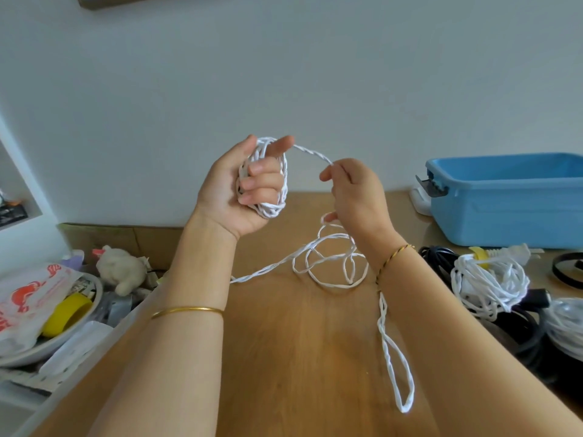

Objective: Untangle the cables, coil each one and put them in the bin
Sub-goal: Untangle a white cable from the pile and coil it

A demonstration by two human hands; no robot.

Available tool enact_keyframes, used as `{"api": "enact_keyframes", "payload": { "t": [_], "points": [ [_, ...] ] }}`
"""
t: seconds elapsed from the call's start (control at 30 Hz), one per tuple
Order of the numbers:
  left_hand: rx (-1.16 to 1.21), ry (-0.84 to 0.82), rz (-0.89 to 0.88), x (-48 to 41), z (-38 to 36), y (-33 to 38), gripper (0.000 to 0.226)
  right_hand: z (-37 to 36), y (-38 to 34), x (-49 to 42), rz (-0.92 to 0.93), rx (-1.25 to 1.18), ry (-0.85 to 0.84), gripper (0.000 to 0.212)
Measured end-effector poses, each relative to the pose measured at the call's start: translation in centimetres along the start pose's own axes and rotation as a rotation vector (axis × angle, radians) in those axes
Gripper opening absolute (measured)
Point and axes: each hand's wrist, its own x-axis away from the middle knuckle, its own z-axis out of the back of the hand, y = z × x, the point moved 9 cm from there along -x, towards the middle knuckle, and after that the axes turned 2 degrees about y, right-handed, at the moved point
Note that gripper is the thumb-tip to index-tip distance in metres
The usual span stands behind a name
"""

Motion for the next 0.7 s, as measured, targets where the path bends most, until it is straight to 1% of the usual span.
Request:
{"api": "enact_keyframes", "payload": {
  "t": [0.03, 0.07, 0.13, 0.17, 0.2, 0.27, 0.33, 0.4, 0.43, 0.53, 0.6, 0.7],
  "points": [
    [0.059, -0.088, 0.017, 0.1, -0.6, 0.1, 0.039, -0.2, 0.1, 0.1, 0.002, 0.037, -0.025, 0.024],
    [0.097, -0.135, 0.004, 0.2, -0.7, 0.5, 0.041, -0.6, -0.1, 0.3, 0.021, 0.097, -0.064, 0.024],
    [0.16, -0.185, -0.042, 0.4, -0.7, 1.3, 0.045, -2.1, -0.6, 0.8, 0.065, 0.2, -0.195, 0.025],
    [0.195, -0.175, -0.089, 0.5, -0.7, 1.7, 0.046, -2.9, -0.7, 1.1, 0.069, 0.24, -0.282, 0.026],
    [0.217, -0.117, -0.166, 0.6, -0.1, 2.4, 0.046, -3.7, -0.7, 1.6, 0.059, 0.272, -0.376, 0.026],
    [0.193, 0.075, -0.377, 0.9, 1.6, 4.0, 0.042, -5.1, -0.2, 2.8, 0.016, 0.33, -0.555, 0.026],
    [0.071, 0.229, -0.541, 1.3, 2.5, 5.0, 0.035, -5.8, 0.2, 3.8, -0.025, 0.367, -0.678, 0.027],
    [-0.043, 0.36, -0.63, 1.4, 2.8, 5.2, 0.031, -6.0, 0.4, 4.6, -0.071, 0.397, -0.766, 0.033],
    [-0.087, 0.409, -0.668, 1.5, 3.0, 5.3, 0.03, -6.1, 0.3, 4.8, -0.069, 0.417, -0.807, 0.033],
    [-0.288, 0.509, -0.765, 1.8, 3.1, 5.9, 0.021, -6.2, -0.8, 5.1, 0.033, 0.472, -0.879, 0.02],
    [-0.534, 0.605, -0.822, 2.3, 3.0, 6.3, 0.018, -5.8, -1.6, 4.8, 0.079, 0.474, -0.848, 0.016],
    [-1.107, 0.751, -0.864, 2.9, 2.1, 6.4, 0.02, -4.5, -1.9, 3.4, 0.071, 0.389, -0.7, 0.015]
  ]
}}
